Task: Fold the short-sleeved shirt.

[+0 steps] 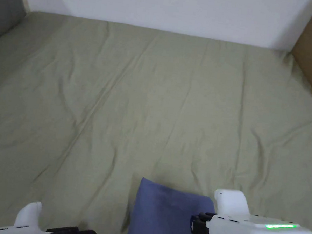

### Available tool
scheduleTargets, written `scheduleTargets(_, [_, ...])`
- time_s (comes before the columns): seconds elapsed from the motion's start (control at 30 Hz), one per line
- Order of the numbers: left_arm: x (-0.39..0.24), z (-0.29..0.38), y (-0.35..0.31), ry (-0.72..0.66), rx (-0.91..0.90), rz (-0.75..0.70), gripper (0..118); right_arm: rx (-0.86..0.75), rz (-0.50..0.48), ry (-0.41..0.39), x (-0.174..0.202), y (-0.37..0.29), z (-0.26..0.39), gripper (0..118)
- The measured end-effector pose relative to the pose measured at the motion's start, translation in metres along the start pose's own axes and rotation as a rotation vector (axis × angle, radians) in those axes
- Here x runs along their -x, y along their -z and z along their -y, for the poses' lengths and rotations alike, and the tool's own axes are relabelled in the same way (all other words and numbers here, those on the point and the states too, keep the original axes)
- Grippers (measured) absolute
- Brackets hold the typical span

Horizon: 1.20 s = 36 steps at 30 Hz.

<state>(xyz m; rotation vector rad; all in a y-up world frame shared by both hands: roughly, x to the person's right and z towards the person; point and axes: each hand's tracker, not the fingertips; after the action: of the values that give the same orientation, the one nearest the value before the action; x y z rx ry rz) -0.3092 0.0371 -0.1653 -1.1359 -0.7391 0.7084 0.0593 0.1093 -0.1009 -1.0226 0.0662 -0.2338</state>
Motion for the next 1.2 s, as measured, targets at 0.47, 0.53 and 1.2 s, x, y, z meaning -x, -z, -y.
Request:
scheduleTargets(0.47, [0.015,-0.010,0.021,-0.003,0.065,0.024,2,0.108,0.006,0.061,-0.017,0.055,0.016,1])
scheduleTargets(0.53, [0.018,-0.014,0.032,-0.024,0.119,0.092,29,0.111,0.002,0.048,-0.017,0.054,0.013,1])
scheduleTargets(1.2, [0.000,-0.036,0.156,0.000,0.366,0.095,30,0.080,0.022,0.068,-0.013,0.041,0.011,1])
